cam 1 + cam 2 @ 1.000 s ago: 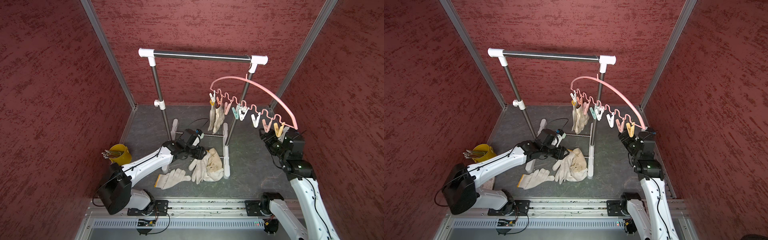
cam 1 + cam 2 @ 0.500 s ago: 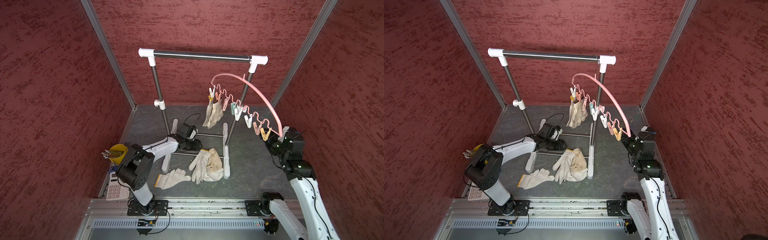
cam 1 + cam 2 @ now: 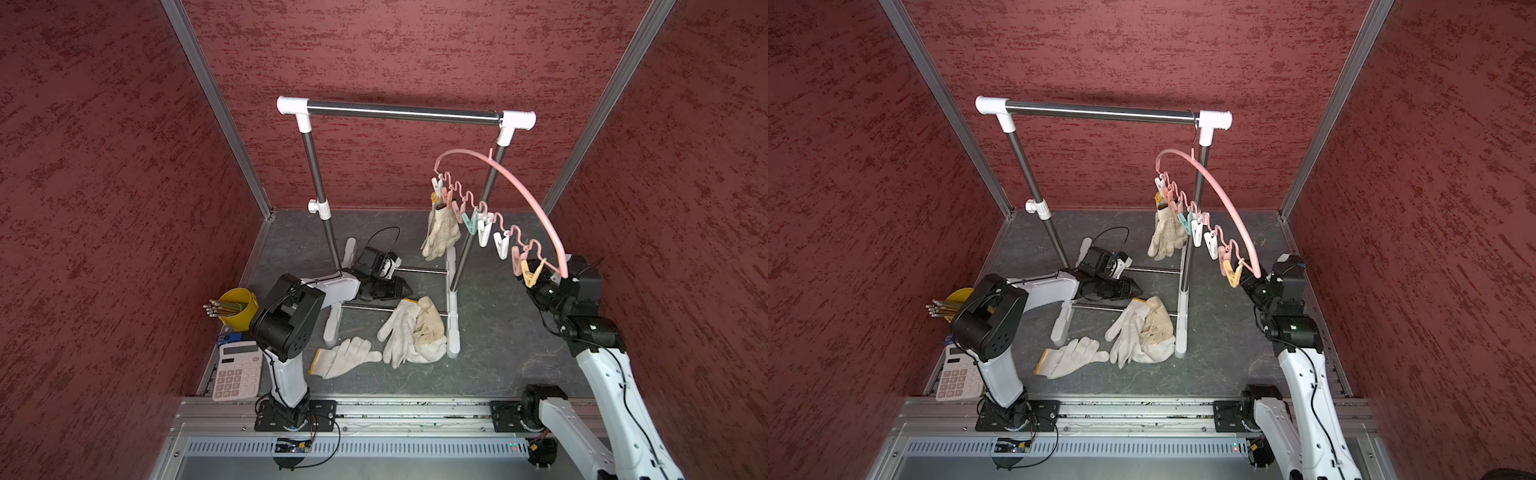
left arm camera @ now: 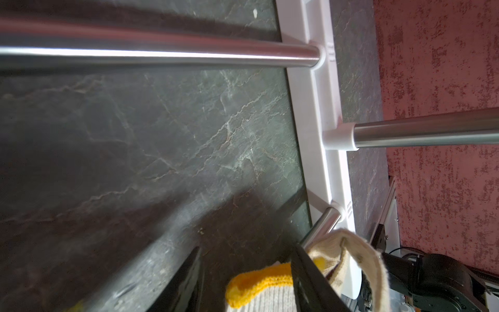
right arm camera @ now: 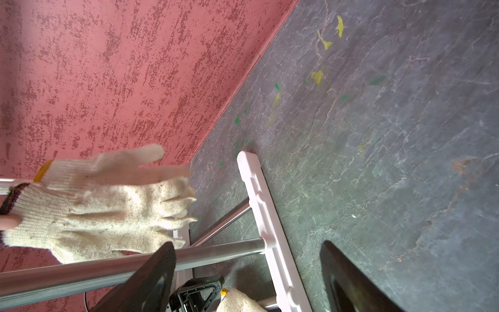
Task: Clip the gloves onto a hanger to dry
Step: Pick up the glove from the center of the board.
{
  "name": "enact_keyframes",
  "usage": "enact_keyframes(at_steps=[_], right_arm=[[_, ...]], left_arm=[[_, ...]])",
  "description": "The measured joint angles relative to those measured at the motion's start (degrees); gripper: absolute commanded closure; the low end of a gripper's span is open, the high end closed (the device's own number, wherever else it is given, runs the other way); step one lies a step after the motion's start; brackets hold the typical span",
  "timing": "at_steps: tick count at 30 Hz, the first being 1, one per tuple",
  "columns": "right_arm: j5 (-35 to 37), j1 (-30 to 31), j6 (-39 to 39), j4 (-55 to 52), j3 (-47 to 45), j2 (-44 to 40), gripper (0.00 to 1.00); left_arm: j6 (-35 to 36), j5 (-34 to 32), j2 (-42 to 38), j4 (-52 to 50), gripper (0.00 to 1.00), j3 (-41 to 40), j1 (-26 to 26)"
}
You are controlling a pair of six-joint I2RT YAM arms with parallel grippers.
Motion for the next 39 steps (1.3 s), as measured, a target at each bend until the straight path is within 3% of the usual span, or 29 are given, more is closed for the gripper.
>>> enact_keyframes(at_steps=[11, 19, 39], right_arm=[[-0.09, 0.0, -1.44, -0.02, 0.15, 0.52, 0.17], [-0.17, 0.0, -1.03, 0.0, 0.13, -0.7, 0.17], [-0.04, 0.0, -1.05, -0.28, 0.13, -3.8, 0.16]], left_arm=[[-1.66, 0.37, -0.46, 3.34, 0.54, -3.8, -0.17], [-5.97, 0.81, -5.18, 4.72, 0.78, -5.75, -0.26], [-6.47, 0.39, -8.74, 6.32, 0.69, -8.33, -2.27]])
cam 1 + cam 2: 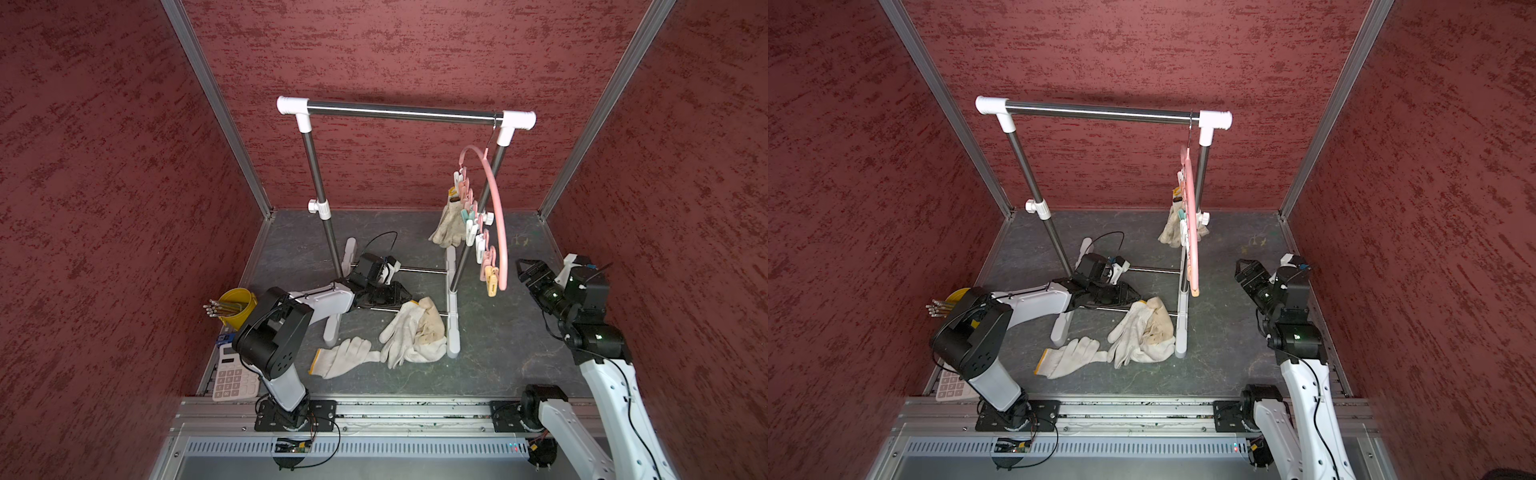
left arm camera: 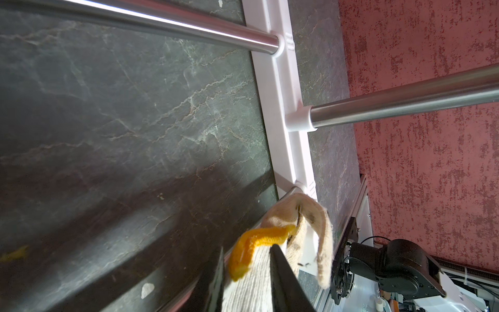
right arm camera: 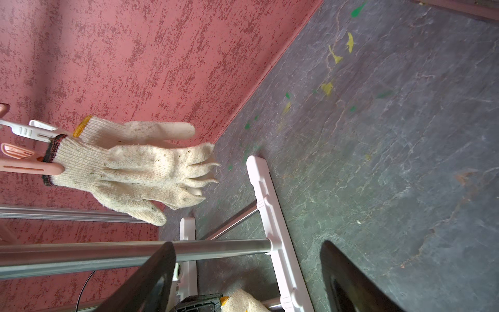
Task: Clip the gloves onto a hanger to dry
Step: Pick up the glove from the center of the board.
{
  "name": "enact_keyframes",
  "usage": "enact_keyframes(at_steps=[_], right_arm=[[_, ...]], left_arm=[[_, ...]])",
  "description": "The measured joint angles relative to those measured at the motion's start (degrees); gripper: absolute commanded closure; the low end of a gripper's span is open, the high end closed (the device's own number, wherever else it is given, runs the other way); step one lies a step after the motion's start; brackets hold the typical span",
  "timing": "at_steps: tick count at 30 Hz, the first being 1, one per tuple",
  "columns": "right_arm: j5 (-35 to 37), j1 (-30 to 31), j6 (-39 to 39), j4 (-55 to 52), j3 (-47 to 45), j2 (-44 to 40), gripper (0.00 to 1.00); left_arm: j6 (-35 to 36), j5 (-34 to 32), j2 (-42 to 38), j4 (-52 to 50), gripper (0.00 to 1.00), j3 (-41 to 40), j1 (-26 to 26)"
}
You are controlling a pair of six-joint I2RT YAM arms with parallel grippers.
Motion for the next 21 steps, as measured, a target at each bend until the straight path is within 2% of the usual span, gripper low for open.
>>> enact_keyframes(at_steps=[10, 13, 18, 21], right_arm=[[0.07, 0.0, 0.0, 0.07, 0.0, 2.08, 0.16], [0.09, 0.0, 0.0, 0.07, 0.0, 2.64, 0.16], [0.31, 0.0, -0.02, 0.07, 0.0, 3.21, 0.16], [0.52, 0.0, -0.02, 0.04, 0.0, 3.37, 0.16]], left_arm=[[-0.07, 1.25, 1.44, 1.55, 0.73, -0.11, 0.0], [-0.42, 1.27, 2.64, 2.34, 0.79, -0.13, 0.0], [-1.25, 1.27, 3.72, 3.41, 1.0, -0.24, -0.28], [-1.42, 1.2, 3.72, 3.76, 1.0, -0.24, -0.72]])
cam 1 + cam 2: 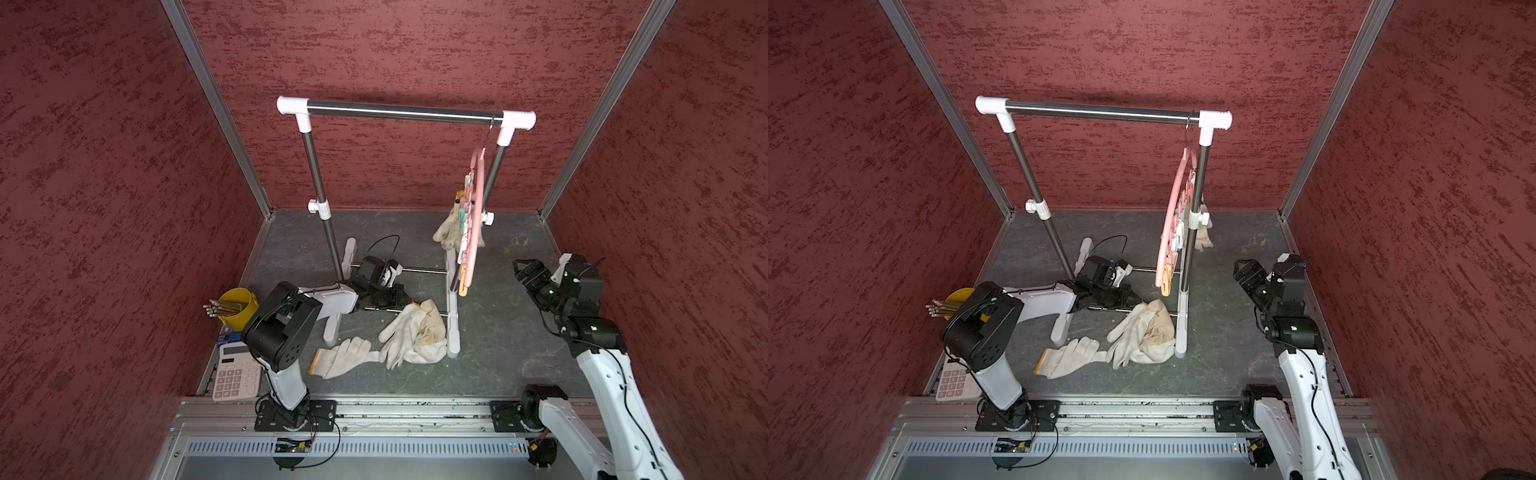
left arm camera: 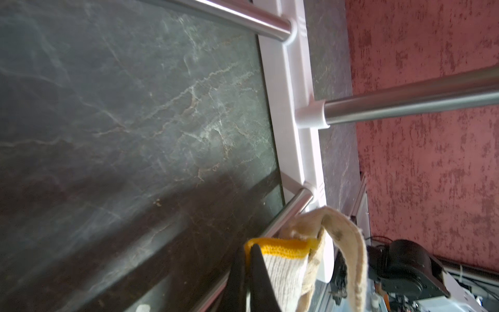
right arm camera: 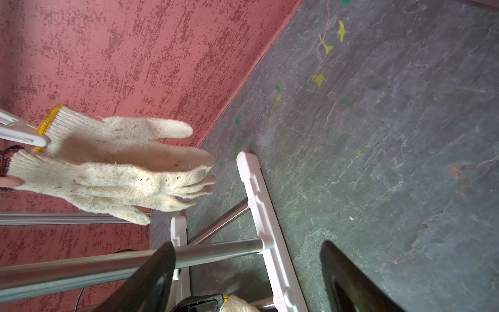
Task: Clip the gloves onto a hanger to dry
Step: Pick up the glove from the center of the board.
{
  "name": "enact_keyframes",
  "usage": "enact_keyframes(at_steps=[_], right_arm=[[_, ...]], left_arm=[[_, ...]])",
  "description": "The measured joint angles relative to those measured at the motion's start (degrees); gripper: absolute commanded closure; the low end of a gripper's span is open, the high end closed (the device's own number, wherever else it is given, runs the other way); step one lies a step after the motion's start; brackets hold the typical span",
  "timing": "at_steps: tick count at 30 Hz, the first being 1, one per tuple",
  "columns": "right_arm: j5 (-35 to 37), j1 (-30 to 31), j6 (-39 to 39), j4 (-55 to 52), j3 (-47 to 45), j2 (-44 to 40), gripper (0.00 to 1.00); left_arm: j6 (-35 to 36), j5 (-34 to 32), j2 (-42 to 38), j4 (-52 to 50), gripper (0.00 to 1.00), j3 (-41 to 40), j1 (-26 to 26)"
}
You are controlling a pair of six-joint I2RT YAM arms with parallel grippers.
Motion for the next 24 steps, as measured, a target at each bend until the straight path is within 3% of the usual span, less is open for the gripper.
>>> enact_keyframes(at_steps=[5, 12, 18, 24], right_arm=[[0.22, 0.0, -0.02, 0.04, 1.07, 0.33, 0.16], [0.7, 0.0, -1.14, 0.04, 1.27, 0.33, 0.2], [0.79, 0.0, -4.0, -0.13, 1.53, -0.68, 0.24], [-1.7, 0.0, -8.96, 0.11, 7.56, -2.14, 0.28]], left_arm=[[-0.07, -0.7, -1.86, -1.51, 1.0, 0.02, -0.24], [2.49, -3.82, -13.62, -8.35, 1.0, 2.36, -0.24], [6.21, -6.71, -22.97, -13.86, 1.0, 7.69, -0.24], [9.9, -8.81, -25.24, -19.82, 1.0, 17.75, -0.13]])
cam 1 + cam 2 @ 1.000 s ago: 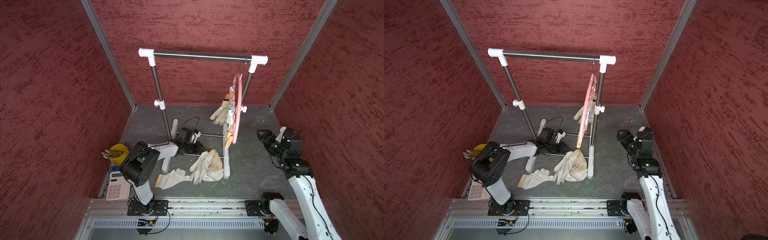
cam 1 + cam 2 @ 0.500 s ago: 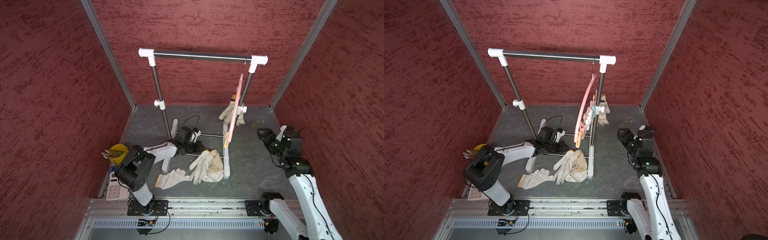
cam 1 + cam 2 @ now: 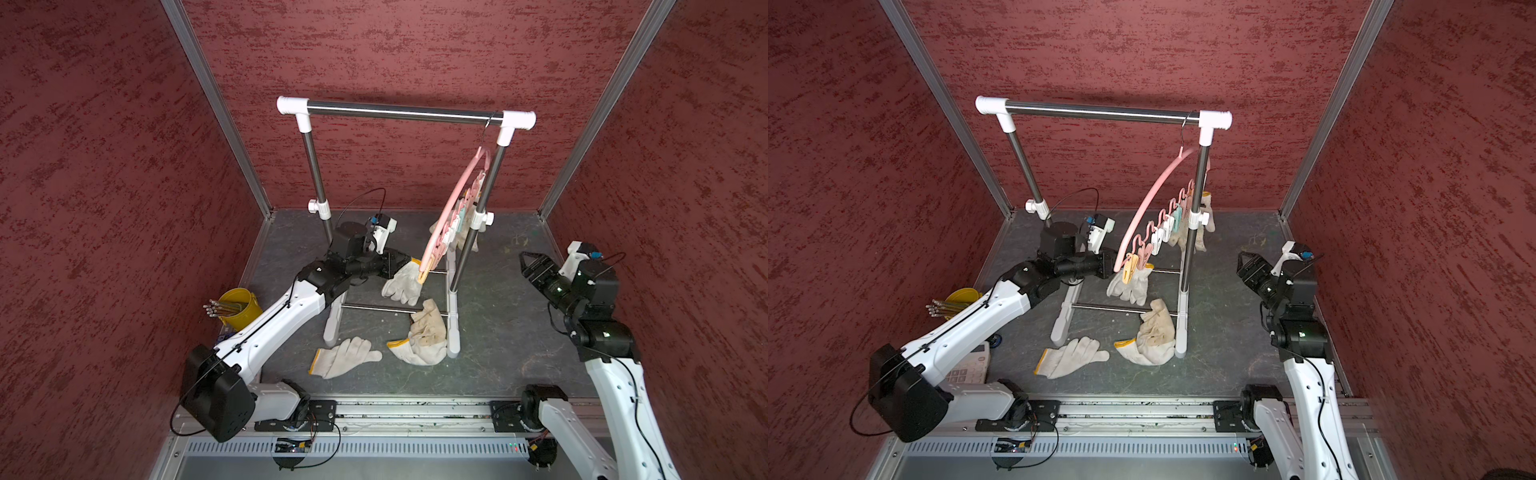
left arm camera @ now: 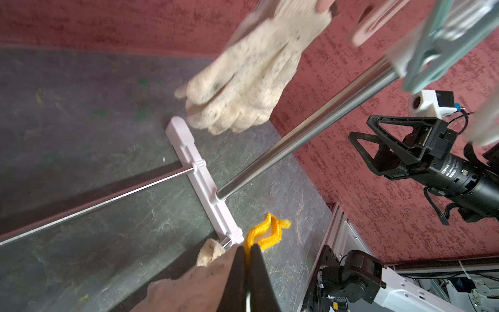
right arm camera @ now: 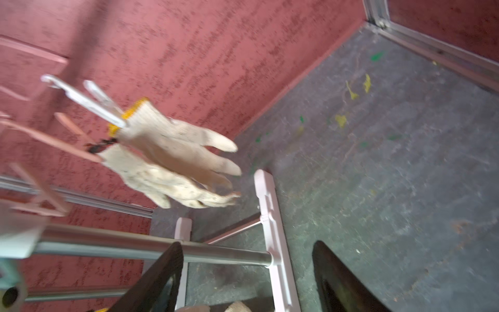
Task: Clip the gloves onto a hanger to dry
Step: Pick up the glove from the center of the board, then open the clamp at the hanger.
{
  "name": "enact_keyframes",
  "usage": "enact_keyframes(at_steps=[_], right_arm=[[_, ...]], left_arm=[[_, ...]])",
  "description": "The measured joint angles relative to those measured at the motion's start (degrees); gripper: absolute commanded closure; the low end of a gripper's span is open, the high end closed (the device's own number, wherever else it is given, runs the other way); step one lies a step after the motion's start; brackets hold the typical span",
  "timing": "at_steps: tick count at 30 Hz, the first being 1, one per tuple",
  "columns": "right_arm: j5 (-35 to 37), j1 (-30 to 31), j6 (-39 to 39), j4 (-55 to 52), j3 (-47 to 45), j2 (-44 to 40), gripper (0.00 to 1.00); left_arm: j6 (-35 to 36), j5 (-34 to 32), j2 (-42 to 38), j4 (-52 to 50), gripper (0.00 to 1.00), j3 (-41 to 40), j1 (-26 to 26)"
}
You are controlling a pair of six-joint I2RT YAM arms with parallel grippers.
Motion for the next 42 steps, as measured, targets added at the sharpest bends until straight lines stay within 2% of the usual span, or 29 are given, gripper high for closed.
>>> enact_keyframes(at_steps=[8, 18, 24, 28, 36, 42], right_arm=[[-7.98, -0.07, -2.1, 1.68, 13.18, 9.18, 0.32], [-17.49, -0.17, 0.0, 8.9, 20.48, 23.04, 0.45], [-24.85, -0.22, -0.61, 13.2, 22.69, 25.38, 0.53], [-29.59, -0.22, -1.29, 15.89, 22.75, 25.4, 0.53], [-35.17, -0.22, -3.08, 19.06, 23.47, 27.12, 0.53], [-38.73, -0.22, -3.69, 20.52, 23.47, 28.26, 0.54]], left_arm=[[4.11, -2.14, 4.35, -3.89, 1.0, 19.26, 0.74], [1.84, -4.09, 21.11, -3.61, 1.0, 37.7, -0.15], [1.36, -4.22, 29.68, -6.1, 1.0, 49.66, -3.34], [1.18, -3.91, 33.44, -7.52, 1.0, 56.72, -4.83], [1.09, -3.89, 35.52, -10.19, 1.0, 62.73, -5.25], [1.16, -4.39, 35.82, -11.8, 1.0, 63.52, -5.25]])
